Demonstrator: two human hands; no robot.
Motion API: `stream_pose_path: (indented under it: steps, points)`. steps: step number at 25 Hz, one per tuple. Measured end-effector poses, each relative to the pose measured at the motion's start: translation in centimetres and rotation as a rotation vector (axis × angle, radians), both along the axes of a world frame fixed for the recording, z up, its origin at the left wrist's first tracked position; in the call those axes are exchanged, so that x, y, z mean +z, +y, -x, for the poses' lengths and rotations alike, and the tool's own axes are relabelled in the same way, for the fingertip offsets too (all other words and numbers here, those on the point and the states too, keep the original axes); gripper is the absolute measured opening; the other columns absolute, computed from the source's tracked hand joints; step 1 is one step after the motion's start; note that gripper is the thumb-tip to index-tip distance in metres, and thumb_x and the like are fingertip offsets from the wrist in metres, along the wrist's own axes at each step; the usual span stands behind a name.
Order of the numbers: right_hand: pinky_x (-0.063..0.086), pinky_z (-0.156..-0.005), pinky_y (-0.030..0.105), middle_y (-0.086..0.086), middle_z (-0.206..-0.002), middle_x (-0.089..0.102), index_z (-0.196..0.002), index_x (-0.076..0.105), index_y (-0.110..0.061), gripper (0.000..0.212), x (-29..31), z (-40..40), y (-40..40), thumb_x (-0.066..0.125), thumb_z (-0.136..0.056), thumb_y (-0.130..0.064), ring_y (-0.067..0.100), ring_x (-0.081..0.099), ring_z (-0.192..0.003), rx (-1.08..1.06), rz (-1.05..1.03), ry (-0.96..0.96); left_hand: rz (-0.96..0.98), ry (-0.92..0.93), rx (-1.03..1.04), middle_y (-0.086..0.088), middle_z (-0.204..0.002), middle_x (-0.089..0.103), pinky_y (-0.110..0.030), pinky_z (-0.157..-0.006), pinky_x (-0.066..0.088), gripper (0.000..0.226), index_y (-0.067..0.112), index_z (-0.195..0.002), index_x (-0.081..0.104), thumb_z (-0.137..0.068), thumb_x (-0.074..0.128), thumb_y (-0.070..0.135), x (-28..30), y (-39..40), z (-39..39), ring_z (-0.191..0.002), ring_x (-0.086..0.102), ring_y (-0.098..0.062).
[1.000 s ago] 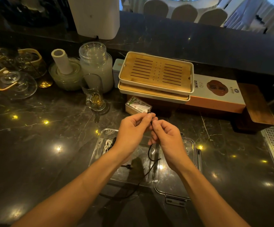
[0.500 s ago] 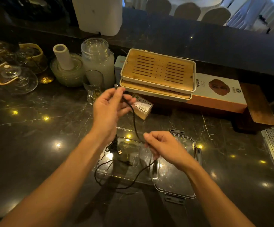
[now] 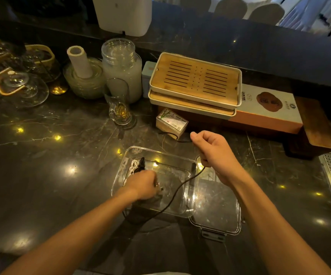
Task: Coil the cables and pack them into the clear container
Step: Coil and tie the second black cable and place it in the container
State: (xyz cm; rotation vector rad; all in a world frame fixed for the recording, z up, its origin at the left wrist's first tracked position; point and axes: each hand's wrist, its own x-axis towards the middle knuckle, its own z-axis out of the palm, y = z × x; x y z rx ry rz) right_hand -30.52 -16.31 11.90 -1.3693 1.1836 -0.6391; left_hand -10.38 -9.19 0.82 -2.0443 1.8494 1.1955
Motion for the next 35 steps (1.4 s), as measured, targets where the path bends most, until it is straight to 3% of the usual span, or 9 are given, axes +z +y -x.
stream_pose_path:
  steps: [4, 8, 16, 18, 20, 23, 27, 32, 35]
  points:
    - [0.034, -0.049, 0.013, -0.015, -0.054, 0.042, -0.073, 0.057, -0.021, 0.035, -1.7, -0.1, 0.5, 0.061, -0.103, -0.038, 0.000, 0.037, -0.045, 0.027, -0.023, 0.108, -0.040, -0.170, -0.158, -0.004, -0.123, 0.066, -0.038, -0.092, 0.053, 0.035, 0.021, -0.116, 0.062, -0.090, 0.068, 0.043, -1.9, 0.7, 0.5, -0.111, 0.064, -0.026]
    - [0.038, -0.056, 0.026, -0.007, -0.062, 0.047, -0.082, 0.062, -0.012, 0.034, -3.5, -0.1, 0.9, 0.063, -0.101, -0.040, 0.004, 0.041, -0.052, 0.106, -0.012, 0.268, 0.016, -0.170, -0.183, -0.007, -0.119, 0.066, -0.036, -0.086, 0.050, 0.026, 0.015, -0.107, 0.065, -0.095, 0.066, 0.038, -2.4, 0.5, 1.2, -0.107, 0.065, -0.027]
    - [0.043, -0.070, 0.031, -0.001, -0.086, 0.065, -0.090, 0.071, -0.015, 0.025, -6.5, -0.5, 1.9, 0.057, -0.104, -0.031, 0.016, 0.062, -0.079, 0.385, 0.293, 0.751, 0.119, 0.634, 0.172, -0.011, -0.084, 0.073, -0.038, -0.072, 0.053, 0.016, 0.009, -0.097, 0.059, -0.104, 0.054, 0.022, 4.6, -1.4, -0.9, -0.075, 0.068, -0.020]
    - [0.051, -0.087, 0.036, -0.001, -0.108, 0.070, -0.107, 0.076, -0.019, 0.022, -5.8, -1.3, 2.1, 0.054, -0.103, -0.018, 0.022, 0.065, -0.103, 0.319, 0.341, 0.622, 0.262, 0.842, 0.303, -0.014, -0.080, 0.070, -0.041, -0.069, 0.048, 0.015, 0.003, -0.099, 0.057, -0.104, 0.054, 0.016, 7.4, -2.2, -0.2, -0.073, 0.064, -0.026]
    - [0.052, -0.103, 0.045, -0.002, -0.118, 0.076, -0.119, 0.075, -0.024, 0.034, -4.4, -2.2, 2.3, 0.052, -0.099, -0.009, 0.027, 0.070, -0.114, 0.171, 0.086, 0.217, 0.407, 0.930, 0.449, -0.012, -0.082, 0.069, -0.035, -0.070, 0.051, 0.017, -0.005, -0.105, 0.055, -0.104, 0.052, 0.012, 9.6, -3.0, 0.5, -0.075, 0.066, -0.022]
    - [0.050, -0.110, 0.047, 0.019, -0.121, 0.075, -0.130, 0.063, 0.001, 0.032, -2.1, -2.6, 3.1, 0.045, -0.105, -0.009, 0.034, 0.071, -0.116, 0.157, -0.356, -0.367, 0.445, 1.107, 0.606, -0.013, -0.093, 0.072, -0.025, -0.073, 0.060, 0.019, -0.006, -0.112, 0.056, -0.106, 0.049, 0.012, 11.4, -3.9, 1.8, -0.083, 0.075, -0.019]
    - [0.057, -0.088, 0.037, 0.010, -0.098, 0.073, -0.111, 0.064, -0.007, 0.023, -1.8, -3.3, 3.6, 0.049, -0.109, -0.024, 0.024, 0.069, -0.087, 0.146, -0.345, -0.392, 0.464, 1.252, 0.761, -0.009, -0.091, 0.073, -0.032, -0.080, 0.063, 0.014, 0.005, -0.109, 0.057, -0.107, 0.046, 0.014, 12.1, -4.9, 2.4, -0.087, 0.076, -0.023]
    - [0.059, -0.092, 0.041, 0.011, -0.088, 0.069, -0.091, 0.058, -0.010, 0.023, -1.9, -3.0, 3.6, 0.047, -0.109, -0.019, 0.026, 0.070, -0.092, 0.158, -0.357, -0.452, 0.316, 1.380, 0.859, -0.002, -0.078, 0.059, -0.024, -0.071, 0.058, 0.023, 0.004, -0.120, 0.061, -0.108, 0.044, 0.013, 12.3, -5.2, 2.4, -0.072, 0.063, -0.011]
    - [0.063, -0.068, 0.039, 0.009, -0.067, 0.053, -0.094, 0.052, -0.008, 0.020, -1.2, -3.2, 3.9, 0.044, -0.110, -0.017, 0.019, 0.060, -0.055, 0.253, -0.456, -0.515, 0.262, 1.426, 0.908, -0.004, -0.080, 0.062, -0.025, -0.071, 0.060, 0.026, 0.002, -0.119, 0.060, -0.109, 0.040, 0.015, 12.2, -5.1, 3.0, -0.072, 0.068, -0.011]
